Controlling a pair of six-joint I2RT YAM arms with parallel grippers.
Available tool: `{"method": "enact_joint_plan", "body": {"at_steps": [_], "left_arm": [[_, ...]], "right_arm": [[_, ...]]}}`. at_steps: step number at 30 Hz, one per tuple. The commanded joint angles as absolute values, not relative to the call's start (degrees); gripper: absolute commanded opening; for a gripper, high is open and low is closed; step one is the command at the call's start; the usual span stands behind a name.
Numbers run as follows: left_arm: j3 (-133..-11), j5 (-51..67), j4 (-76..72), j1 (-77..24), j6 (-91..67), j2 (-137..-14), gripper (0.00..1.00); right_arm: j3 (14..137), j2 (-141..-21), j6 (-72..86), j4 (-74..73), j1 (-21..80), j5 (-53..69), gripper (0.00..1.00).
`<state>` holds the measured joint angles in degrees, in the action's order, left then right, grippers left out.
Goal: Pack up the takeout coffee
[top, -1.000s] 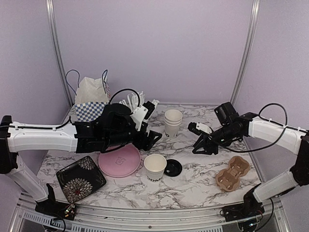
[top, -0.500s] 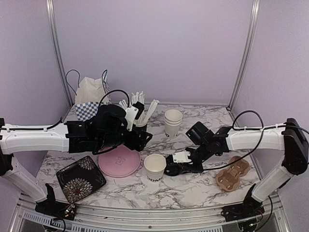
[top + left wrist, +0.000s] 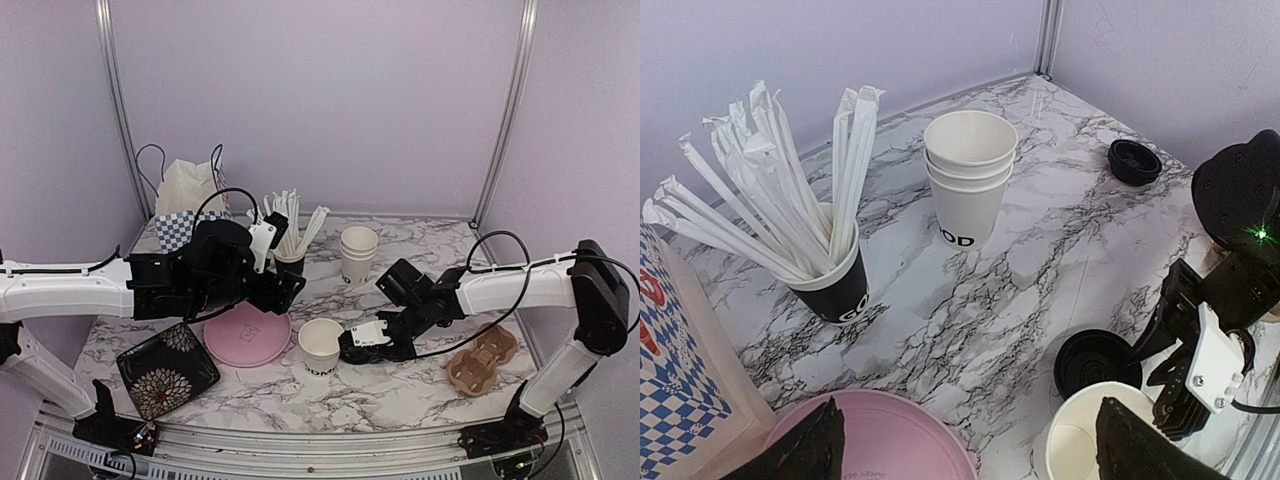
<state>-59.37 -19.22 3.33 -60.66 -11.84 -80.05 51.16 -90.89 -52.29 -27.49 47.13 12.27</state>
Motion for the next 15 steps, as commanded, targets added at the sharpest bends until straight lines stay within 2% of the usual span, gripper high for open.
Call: {"method": "enact_joint_plan", "body": {"at_steps": [1,8,15], "left_arm": [[-58.8,-20.3,4.2,-60.4,-12.4,-78.6,0.88],[-58.5,-20.3,4.1,-60.3,-12.7,-78.6,0.88],[-58.2,-20.1,3.9,-60.3,-12.9,-78.5,0.88]], "right_arm": [[51.2,-91.6,-54.7,-27.3,48.1,11.7,0.30],[51.0,-92.8,-55.8,-27.3,48.6,10.5,0.25],[51.9,-90.1,-54.9,-28.2,48.8,10.9,0.33]]}}
